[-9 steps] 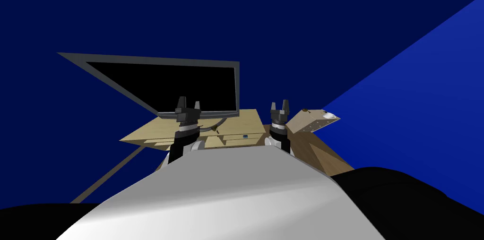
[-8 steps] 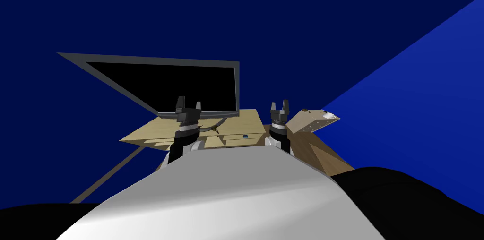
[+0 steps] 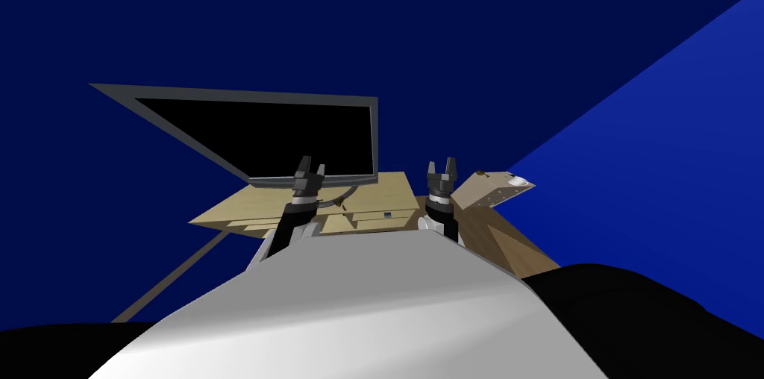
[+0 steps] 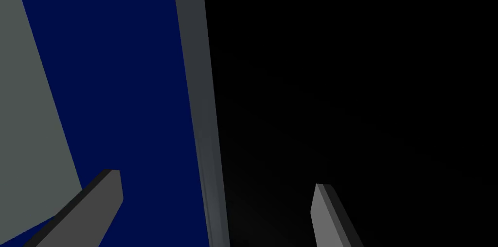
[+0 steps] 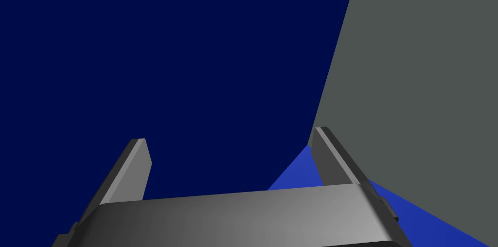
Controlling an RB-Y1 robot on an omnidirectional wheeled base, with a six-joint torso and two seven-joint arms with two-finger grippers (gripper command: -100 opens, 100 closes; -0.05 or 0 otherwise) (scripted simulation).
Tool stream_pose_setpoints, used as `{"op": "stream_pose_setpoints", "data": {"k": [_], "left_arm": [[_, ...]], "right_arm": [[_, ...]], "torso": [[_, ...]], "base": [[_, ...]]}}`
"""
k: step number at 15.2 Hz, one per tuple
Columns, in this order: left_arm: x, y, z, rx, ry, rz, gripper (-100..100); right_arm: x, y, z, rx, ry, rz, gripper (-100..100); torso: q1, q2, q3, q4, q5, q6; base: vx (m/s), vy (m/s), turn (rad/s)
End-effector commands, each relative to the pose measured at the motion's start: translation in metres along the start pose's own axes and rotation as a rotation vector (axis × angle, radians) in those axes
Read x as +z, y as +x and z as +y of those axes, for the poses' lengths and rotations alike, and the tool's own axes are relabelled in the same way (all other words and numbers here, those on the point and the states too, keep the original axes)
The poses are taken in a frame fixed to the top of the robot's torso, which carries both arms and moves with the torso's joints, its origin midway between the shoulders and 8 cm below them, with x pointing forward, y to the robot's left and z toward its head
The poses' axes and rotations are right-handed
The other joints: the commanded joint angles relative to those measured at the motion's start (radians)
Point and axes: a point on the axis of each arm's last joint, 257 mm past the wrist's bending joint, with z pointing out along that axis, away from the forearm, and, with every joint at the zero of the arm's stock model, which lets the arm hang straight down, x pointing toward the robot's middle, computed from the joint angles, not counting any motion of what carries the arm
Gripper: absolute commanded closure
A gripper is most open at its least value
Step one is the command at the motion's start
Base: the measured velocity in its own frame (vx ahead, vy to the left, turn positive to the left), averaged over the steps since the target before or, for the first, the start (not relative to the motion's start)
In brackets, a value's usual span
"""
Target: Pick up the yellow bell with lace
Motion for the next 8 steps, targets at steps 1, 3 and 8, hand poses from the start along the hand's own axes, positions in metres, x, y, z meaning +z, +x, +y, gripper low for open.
{"op": "stream_pose_setpoints", "data": {"k": [1,3,8], "left_arm": [[-0.002,0.004,0.026,0.035,-0.057,0.034,-100],[-0.003,0.005,0.040,0.053,-0.087,0.047,-100],[-0.008,0.005,0.086,0.108,-0.185,0.078,-100]], "right_arm": [[0.000,0.000,0.000,0.000,0.000,0.000,0],[0.000,0.000,0.000,0.000,0.000,0.000,0],[0.000,0.000,0.000,0.000,0.000,0.000,0]], "torso": [[0.000,0.000,0.000,0.000,0.000,0.000],[0.000,0.000,0.000,0.000,0.000,0.000],[0.000,0.000,0.000,0.000,0.000,0.000]], "base": [[-0.023,0.025,-0.027],[-0.019,0.022,-0.019],[-0.019,0.021,-0.020]]}}
